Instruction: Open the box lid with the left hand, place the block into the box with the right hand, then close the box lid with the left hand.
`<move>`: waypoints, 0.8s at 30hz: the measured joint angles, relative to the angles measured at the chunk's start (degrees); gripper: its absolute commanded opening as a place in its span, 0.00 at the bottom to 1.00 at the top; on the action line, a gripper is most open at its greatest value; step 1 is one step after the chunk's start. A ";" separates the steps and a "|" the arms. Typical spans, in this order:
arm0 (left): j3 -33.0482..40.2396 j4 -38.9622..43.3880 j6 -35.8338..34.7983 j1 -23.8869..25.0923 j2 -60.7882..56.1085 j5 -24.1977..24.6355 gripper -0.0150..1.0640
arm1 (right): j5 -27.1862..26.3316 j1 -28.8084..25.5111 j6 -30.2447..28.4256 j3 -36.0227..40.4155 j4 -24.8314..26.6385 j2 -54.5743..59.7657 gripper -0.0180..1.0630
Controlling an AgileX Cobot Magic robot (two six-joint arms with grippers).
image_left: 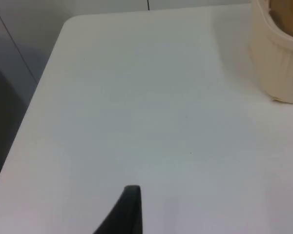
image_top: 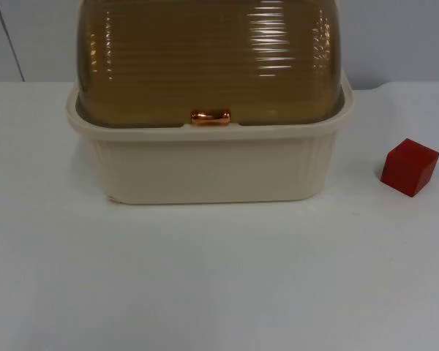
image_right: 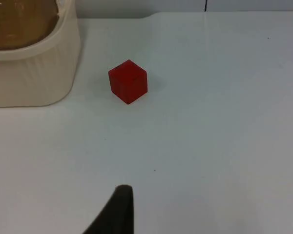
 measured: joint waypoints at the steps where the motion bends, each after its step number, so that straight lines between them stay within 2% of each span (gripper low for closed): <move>1: 0.00 0.00 0.00 0.00 0.00 0.00 0.98 | 0.00 0.00 0.41 0.00 0.00 0.00 0.98; 24: 0.00 4.26 -0.04 0.00 0.00 -1.35 0.98 | -0.21 0.00 2.56 0.00 0.00 0.00 0.98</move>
